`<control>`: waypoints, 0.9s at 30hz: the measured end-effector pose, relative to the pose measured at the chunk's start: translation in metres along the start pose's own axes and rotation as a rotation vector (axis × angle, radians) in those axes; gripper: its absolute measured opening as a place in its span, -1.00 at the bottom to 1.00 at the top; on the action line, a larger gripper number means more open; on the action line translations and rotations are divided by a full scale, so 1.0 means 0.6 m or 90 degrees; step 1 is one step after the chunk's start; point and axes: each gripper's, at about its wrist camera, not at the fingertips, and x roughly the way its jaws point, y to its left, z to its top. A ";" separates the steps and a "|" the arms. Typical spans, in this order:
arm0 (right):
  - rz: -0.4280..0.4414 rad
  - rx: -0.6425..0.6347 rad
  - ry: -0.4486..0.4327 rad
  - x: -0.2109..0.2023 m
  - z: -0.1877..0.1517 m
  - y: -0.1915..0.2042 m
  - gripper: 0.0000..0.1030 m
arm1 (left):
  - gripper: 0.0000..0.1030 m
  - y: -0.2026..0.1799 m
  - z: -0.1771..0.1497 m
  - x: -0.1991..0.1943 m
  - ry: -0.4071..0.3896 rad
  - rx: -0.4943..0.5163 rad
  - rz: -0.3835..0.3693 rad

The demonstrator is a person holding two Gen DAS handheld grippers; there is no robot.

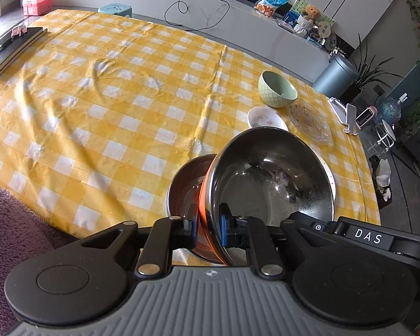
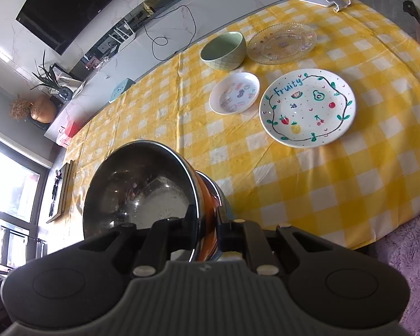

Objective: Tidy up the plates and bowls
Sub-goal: 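Lift the orange-bottomed bowl and lower it into the blue-bottomed bowl, then open both grippers and release the stacked steel bowls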

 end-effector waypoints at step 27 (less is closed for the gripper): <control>-0.043 -0.017 0.013 0.056 0.001 0.010 -0.76 | -0.54 0.018 0.008 0.042 0.012 0.004 0.044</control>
